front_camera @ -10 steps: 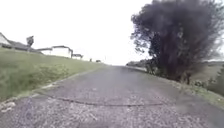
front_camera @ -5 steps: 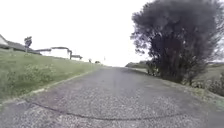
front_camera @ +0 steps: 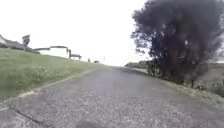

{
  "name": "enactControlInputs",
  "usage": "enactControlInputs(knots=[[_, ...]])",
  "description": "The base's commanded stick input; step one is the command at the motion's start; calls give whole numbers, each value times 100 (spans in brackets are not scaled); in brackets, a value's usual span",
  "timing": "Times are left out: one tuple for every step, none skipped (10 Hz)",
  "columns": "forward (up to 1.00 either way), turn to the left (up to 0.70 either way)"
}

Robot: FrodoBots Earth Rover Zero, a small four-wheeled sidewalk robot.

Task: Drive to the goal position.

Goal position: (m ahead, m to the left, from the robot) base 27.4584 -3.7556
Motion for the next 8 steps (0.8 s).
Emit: enactControlInputs(knots=[[70,2],[70,2],[70,2],[70,2],[70,2],[70,2],[70,2],[70,2]])
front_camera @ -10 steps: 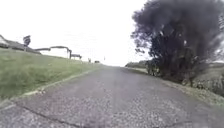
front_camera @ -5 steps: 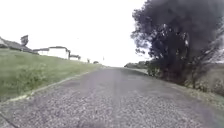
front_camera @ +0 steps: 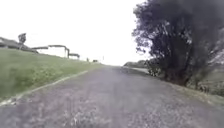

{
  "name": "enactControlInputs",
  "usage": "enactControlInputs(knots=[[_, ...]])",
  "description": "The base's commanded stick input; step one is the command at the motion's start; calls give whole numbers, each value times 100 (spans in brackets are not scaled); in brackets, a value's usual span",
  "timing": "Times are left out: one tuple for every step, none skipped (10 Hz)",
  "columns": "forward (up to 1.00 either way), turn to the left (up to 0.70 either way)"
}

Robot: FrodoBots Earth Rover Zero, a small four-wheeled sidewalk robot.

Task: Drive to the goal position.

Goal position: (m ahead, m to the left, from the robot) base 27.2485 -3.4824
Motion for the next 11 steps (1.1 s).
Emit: enactControlInputs(knots=[[70,2],[70,2],[70,2],[70,2],[70,2],[70,2],[70,2],[70,2],[70,2],[70,2],[70,2]])
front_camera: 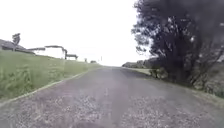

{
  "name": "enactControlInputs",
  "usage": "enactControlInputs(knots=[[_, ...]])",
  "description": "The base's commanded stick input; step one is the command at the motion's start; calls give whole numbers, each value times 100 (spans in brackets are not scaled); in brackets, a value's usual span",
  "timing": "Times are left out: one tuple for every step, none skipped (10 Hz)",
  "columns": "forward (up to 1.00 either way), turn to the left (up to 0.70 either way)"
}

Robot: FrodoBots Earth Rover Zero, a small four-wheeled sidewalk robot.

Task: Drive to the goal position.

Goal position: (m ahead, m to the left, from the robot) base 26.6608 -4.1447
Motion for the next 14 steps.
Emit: enactControlInputs(knots=[[70,2],[70,2],[70,2],[70,2],[70,2],[70,2],[70,2],[70,2],[70,2],[70,2],[70,2],[70,2],[70,2],[70,2]])
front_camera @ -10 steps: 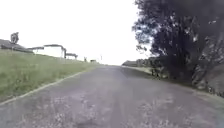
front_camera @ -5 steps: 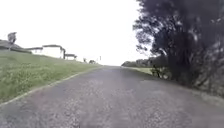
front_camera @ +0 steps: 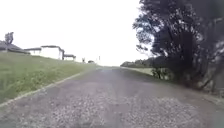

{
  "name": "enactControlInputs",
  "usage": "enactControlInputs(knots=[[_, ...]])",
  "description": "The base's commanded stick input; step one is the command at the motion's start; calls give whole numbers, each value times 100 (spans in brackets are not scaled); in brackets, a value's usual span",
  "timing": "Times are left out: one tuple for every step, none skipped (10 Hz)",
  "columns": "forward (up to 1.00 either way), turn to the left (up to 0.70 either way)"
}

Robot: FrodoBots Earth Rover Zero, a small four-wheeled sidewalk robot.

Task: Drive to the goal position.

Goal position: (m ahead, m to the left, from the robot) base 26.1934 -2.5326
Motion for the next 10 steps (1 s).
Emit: enactControlInputs(knots=[[70,3],[70,2],[70,2],[70,2],[70,2],[70,3],[70,2],[70,3],[70,2],[70,2]])
